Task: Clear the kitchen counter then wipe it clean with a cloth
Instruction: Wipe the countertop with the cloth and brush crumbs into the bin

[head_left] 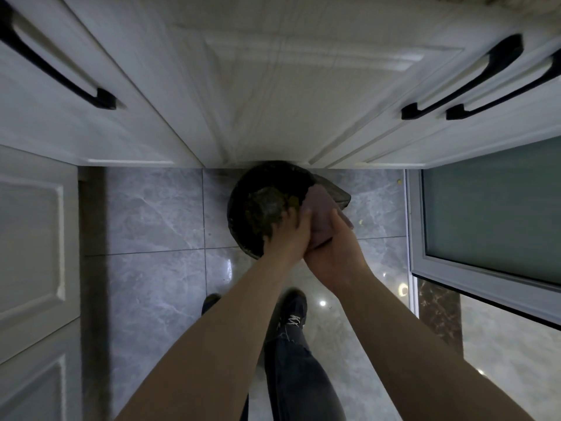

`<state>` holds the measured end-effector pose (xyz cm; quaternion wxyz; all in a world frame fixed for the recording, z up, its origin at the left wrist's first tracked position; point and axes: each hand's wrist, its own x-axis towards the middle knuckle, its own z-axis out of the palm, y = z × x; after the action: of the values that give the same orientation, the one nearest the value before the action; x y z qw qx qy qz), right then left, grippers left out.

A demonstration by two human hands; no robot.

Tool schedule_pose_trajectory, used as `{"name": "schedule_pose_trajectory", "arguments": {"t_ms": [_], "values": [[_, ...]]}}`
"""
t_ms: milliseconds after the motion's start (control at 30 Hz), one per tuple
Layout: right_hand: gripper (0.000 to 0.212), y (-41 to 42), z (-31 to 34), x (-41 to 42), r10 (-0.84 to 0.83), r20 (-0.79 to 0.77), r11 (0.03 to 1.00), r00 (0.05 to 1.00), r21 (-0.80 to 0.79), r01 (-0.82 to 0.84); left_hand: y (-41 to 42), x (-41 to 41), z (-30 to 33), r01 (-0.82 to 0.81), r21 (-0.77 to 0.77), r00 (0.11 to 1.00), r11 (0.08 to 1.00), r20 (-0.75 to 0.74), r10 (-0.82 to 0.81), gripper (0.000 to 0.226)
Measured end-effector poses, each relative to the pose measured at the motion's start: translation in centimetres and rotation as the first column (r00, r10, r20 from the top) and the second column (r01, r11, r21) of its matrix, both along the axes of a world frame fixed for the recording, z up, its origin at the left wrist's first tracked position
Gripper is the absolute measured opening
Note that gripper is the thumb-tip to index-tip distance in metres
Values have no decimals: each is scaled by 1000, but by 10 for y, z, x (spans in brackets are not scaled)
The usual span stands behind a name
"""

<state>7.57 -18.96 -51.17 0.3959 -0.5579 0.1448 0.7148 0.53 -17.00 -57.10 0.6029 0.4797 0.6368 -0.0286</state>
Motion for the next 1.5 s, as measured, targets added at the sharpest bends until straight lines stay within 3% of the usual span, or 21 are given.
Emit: {"name": "schedule_pose_trajectory", "arguments": {"t_ms": [33, 67, 133, 167, 200, 233, 267, 300, 367, 400, 433, 500, 600, 633, 700, 733, 767, 967, 1167, 1367, 1500], "values": [[53, -3, -3, 0, -75, -33, 997, 997, 35, 76, -2, -2, 6, -30, 89, 998, 996, -51, 34, 71], [52, -4, -4, 2, -33, 82, 999, 996, -19, 34, -4, 0, 15, -33, 232, 999, 972, -14, 37, 71], [47, -12, -5, -4, 35, 147, 996, 989, 75, -47, -10, -1, 22, 93, 342, 976, 935, 155, -154, 66], [48, -12, 2, -5, -72, 147, 997, 986, -7, 74, -14, -5, 21, 181, 271, 968, 945, 123, -221, 64], [51, -9, 4, -5, -162, 56, 985, 985, -51, 165, -14, -9, 12, 177, 155, 984, 972, -8, -178, 63], [54, -12, 11, -1, -175, -74, 984, 982, 10, 176, -15, -16, 10, 112, 86, 985, 990, -139, -100, 65], [54, -13, 21, 5, -184, -50, 983, 982, 18, 185, -12, -21, 18, 44, 137, 982, 990, -188, -18, 69], [52, -16, 20, 13, -198, 28, 980, 980, -9, 199, -10, -23, 29, 11, 288, 994, 958, -104, 20, 68], [48, -13, 33, 10, -177, 11, 982, 984, 62, 176, -14, -18, 38, 65, 390, 981, 919, 145, -131, 62], [46, -14, 39, 8, -187, -17, 977, 982, 100, 188, -15, -18, 42, 125, 308, 968, 943, 173, -184, 63], [46, -10, 46, 3, -224, -30, 968, 974, 106, 226, -14, -21, 44, 87, 115, 984, 990, 143, -103, 67], [49, -7, 78, -3, -252, -79, 956, 964, 135, 261, -7, -34, 54, -173, -176, 985, 969, -28, 171, 81], [53, -8, 127, -1, -219, -67, 954, 973, 192, 228, 6, -51, 99, -422, -174, 900, 890, 33, 434, 77], [54, -9, 139, 0, -207, -71, 955, 976, 202, 218, 9, -56, 116, -521, -257, 820, 814, 114, 561, 77], [47, -10, 165, -3, -173, -49, 964, 984, 197, 179, 9, -66, 149, -589, -564, 547, 580, 251, 799, 77], [44, -12, 187, -9, -154, -54, 965, 987, 207, 162, 6, -76, 177, -561, -657, 421, 504, 298, 857, 70], [43, -13, 199, -12, -128, -54, 969, 990, 208, 137, 3, -82, 192, -526, -690, 377, 496, 334, 864, 63], [51, -30, 289, -40, -50, -67, 975, 996, 215, 63, -23, -118, 281, -623, -544, 357, 561, 441, 824, 49], [54, -57, 351, -67, -70, -122, 970, 990, 223, 96, -45, -161, 353, -684, -290, 550, 669, 396, 735, 37], [57, -39, 399, -61, -118, -145, 946, 982, 283, 156, -34, -169, 406, -688, -312, 487, 655, 470, 736, 29], [58, -18, 424, -42, -98, -109, 939, 989, 319, 128, -22, -157, 431, -740, -300, 474, 603, 404, 783, 21]]}}
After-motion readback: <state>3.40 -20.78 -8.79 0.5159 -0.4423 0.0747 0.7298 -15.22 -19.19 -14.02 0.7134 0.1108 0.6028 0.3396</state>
